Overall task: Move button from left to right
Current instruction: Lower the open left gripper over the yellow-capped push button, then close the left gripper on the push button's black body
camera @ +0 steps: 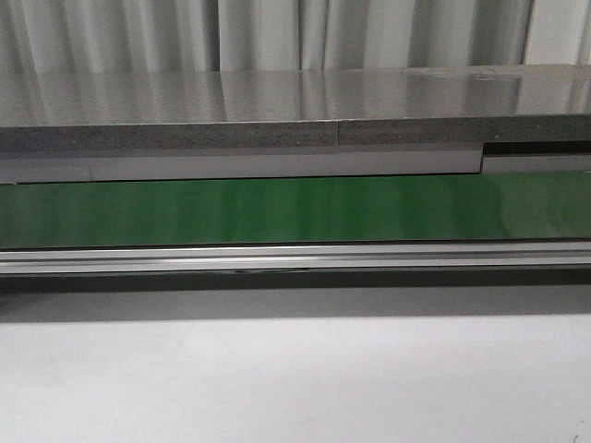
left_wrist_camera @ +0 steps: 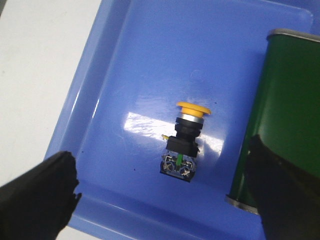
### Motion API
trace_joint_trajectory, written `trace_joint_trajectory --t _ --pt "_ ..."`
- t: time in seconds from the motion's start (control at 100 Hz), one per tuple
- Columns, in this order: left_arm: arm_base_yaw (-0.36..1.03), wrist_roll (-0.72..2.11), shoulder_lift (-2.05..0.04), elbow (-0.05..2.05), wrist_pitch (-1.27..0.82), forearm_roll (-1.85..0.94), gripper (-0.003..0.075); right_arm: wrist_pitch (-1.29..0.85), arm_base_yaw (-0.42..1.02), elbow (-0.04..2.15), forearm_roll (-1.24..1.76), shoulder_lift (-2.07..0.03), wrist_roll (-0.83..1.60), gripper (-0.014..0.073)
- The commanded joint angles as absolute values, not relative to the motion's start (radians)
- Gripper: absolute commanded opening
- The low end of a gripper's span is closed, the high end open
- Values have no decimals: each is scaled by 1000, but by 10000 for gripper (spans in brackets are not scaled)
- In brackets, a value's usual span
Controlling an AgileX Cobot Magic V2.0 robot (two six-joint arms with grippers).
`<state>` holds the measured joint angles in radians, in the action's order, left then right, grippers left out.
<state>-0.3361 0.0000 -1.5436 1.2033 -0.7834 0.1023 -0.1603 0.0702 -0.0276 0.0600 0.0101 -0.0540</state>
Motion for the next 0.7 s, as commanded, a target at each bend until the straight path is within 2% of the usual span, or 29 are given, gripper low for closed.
trace_joint_trajectory --t 0.0,0.29,0.69 --pt "-344 0 -1573 1266 -736 105 640 -76 72 -9 51 25 -52 -67" --pt "-344 6 -1714 1354 -749 105 640 -76 72 -9 51 25 -52 -67" --pt "-344 7 -1796 1354 -777 96 640 -76 72 -9 51 25 -52 -67"
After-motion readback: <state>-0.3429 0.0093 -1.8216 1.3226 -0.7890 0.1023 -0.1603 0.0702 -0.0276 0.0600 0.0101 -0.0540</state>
